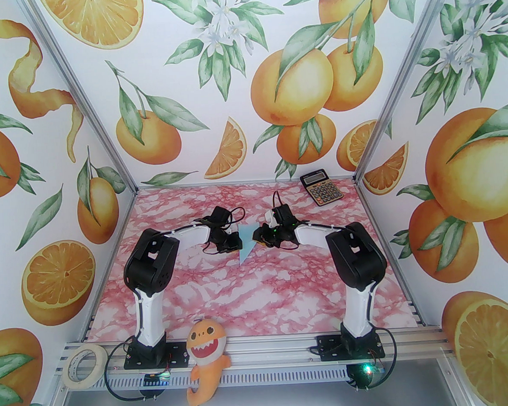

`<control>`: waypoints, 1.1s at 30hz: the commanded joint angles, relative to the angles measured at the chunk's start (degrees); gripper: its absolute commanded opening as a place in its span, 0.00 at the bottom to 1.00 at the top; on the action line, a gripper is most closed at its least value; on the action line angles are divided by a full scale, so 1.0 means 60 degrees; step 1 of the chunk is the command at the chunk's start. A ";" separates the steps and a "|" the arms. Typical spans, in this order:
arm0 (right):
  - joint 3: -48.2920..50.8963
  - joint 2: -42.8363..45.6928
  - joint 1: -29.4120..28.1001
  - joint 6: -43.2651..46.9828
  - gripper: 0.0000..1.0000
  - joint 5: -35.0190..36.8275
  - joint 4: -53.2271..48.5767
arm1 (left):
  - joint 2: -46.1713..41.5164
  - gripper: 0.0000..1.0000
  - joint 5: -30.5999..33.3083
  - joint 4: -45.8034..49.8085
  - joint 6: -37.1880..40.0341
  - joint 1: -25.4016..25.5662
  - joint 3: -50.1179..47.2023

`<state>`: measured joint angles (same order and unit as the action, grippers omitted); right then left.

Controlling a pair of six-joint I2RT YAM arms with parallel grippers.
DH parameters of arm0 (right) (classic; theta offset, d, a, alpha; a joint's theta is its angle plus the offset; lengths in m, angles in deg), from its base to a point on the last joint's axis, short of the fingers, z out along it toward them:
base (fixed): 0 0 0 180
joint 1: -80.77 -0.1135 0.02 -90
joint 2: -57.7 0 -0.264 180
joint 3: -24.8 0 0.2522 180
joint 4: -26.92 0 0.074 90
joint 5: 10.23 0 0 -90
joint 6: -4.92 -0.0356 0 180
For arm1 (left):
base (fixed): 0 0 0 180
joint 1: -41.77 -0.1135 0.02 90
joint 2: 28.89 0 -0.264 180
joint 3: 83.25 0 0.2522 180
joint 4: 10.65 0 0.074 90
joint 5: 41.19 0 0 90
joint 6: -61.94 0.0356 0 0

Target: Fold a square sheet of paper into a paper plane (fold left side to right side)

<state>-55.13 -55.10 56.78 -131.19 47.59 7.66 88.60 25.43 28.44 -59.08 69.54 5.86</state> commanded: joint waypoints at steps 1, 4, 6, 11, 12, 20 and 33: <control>-0.0375 0.0038 -0.0107 -0.0137 0.26 -0.0349 0.0244 | 0.0618 0.13 0.0241 0.0094 0.0183 0.0275 0.0024; -0.0689 -0.0135 -0.0213 -0.0167 0.24 -0.0349 0.0108 | 0.0618 0.13 0.0263 0.0106 0.0218 0.0310 0.0054; -0.0888 -0.0192 -0.0276 -0.0156 0.23 -0.0265 -0.0090 | 0.0632 0.13 0.0259 0.0130 0.0217 0.0321 0.0068; -0.1169 -0.0263 -0.0328 0.0029 0.24 -0.0145 -0.0560 | 0.0647 0.13 0.0234 0.0131 0.0235 0.0323 0.0098; -0.1210 -0.0270 -0.0332 0.0104 0.24 -0.0166 -0.0651 | 0.0647 0.13 0.0229 0.0115 0.0238 0.0324 0.0084; -0.1442 -0.0517 -0.0385 0.0242 0.19 -0.0157 -0.0827 | 0.0646 0.13 0.0161 0.0057 0.0234 0.0350 0.0098; -0.2203 -0.1127 -0.0466 0.0257 0.08 -0.0045 -0.1046 | 0.0589 0.14 0.0011 -0.0146 0.0110 0.0451 -0.0005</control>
<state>-66.08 -60.08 54.27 -130.45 46.78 2.46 88.86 25.85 29.05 -58.98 69.86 6.48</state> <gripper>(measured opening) 0.091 0.144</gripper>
